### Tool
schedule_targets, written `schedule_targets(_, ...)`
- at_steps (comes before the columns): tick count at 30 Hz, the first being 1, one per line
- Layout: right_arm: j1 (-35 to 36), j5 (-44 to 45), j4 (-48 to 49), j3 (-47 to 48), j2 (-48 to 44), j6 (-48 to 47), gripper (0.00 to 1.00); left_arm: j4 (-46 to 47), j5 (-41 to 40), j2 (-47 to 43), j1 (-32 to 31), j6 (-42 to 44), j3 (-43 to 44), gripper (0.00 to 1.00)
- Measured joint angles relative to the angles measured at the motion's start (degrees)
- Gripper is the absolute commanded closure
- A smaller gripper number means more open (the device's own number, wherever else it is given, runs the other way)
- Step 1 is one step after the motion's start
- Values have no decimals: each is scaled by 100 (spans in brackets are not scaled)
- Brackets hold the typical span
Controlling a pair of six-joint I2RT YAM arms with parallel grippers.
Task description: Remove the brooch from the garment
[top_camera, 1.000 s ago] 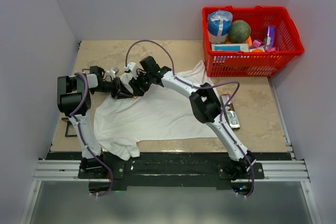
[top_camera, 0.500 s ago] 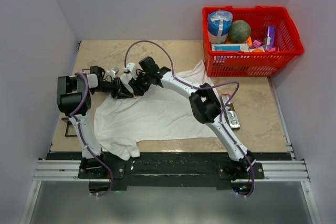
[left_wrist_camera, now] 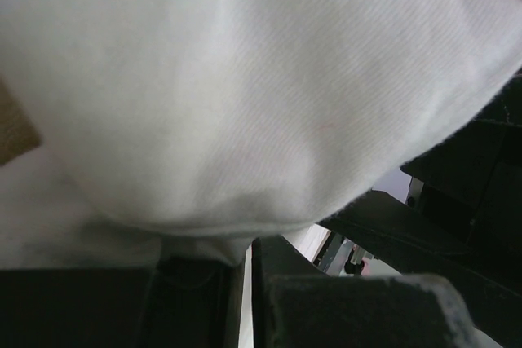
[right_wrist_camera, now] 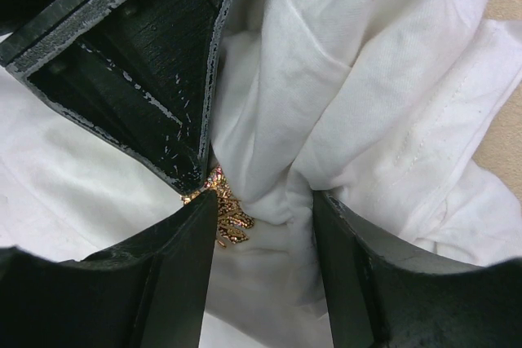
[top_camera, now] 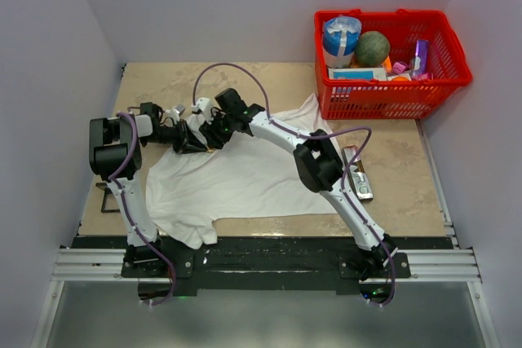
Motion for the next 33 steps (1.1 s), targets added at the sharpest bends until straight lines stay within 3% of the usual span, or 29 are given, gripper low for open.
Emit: schedule_targets(33,-63,-48,-168,267,118,321,47,7,0,17,-9,-13,0,90)
